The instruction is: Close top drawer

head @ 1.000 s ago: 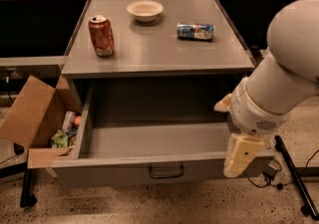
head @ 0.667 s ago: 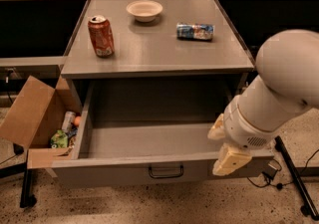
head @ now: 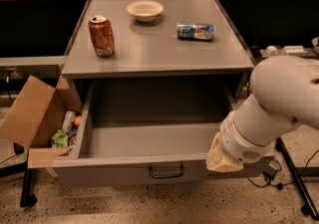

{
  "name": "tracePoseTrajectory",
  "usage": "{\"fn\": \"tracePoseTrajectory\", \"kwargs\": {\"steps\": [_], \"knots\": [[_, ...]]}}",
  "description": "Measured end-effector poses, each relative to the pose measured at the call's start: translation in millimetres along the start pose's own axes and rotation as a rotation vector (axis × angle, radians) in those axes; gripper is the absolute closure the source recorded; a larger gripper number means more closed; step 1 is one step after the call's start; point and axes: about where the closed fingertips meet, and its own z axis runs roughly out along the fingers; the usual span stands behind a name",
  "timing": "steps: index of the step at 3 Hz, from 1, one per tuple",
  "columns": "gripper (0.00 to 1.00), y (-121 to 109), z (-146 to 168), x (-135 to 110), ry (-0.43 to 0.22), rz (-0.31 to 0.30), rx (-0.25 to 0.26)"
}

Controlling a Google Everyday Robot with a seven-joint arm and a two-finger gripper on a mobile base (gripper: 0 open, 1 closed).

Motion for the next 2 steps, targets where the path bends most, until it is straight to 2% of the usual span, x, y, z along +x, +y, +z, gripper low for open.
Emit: {"fn": "tracePoseTrajectory", "kwargs": {"steps": [1, 2], "knots": [[1.0, 0.7, 5.0, 4.0, 0.003, -0.003, -0.002], [1.0, 7.1, 48.4, 38.5, 0.029, -0.03, -0.021]]}}
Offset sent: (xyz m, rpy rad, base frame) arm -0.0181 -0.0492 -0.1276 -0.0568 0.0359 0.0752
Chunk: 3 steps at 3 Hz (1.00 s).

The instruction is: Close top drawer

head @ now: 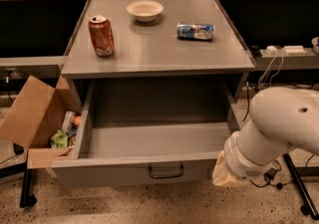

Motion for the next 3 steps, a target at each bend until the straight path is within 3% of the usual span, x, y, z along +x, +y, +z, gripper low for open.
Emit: {"fn": "tracePoseTrajectory", "kwargs": {"steps": [2, 3], "knots": [[1.0, 4.2, 84.3, 50.8, 0.034, -0.062, -0.076], [1.0, -5.0, 101.7, 53.1, 0.043, -0.098, -0.082]]}}
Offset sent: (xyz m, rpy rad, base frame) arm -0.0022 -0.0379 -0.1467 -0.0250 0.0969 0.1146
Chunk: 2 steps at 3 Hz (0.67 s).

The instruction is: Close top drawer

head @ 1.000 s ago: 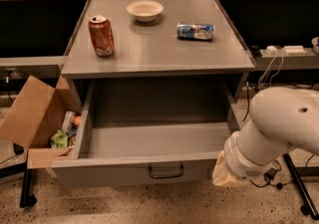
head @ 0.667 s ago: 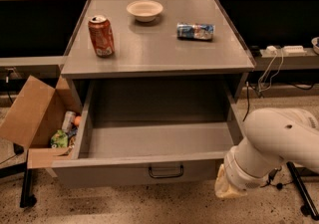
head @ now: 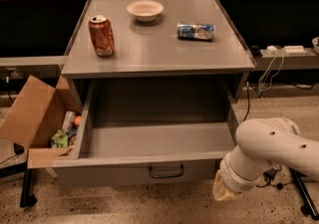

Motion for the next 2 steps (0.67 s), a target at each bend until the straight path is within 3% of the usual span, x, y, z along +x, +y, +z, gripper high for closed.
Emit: {"fn": "tracePoseTrajectory", "kwargs": {"steps": [2], "knots": [[1.0, -19.2, -4.6, -5.4, -0.015, -0.039, 0.047]]}}
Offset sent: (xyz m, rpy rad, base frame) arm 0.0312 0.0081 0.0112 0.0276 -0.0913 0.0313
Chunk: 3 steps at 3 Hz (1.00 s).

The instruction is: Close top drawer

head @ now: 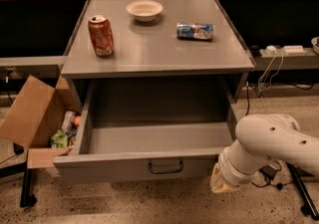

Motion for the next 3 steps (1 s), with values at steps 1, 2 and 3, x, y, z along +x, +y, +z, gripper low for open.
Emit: {"fn": "tracePoseTrajectory", "kwargs": {"steps": [1, 2, 3], "knots": [[0.74, 0.0, 0.0, 0.0, 0.0, 0.0, 0.0], [0.49, 0.0, 0.0, 0.0, 0.0, 0.0, 0.0], [0.28, 0.0, 0.0, 0.0, 0.0, 0.0, 0.0]]}}
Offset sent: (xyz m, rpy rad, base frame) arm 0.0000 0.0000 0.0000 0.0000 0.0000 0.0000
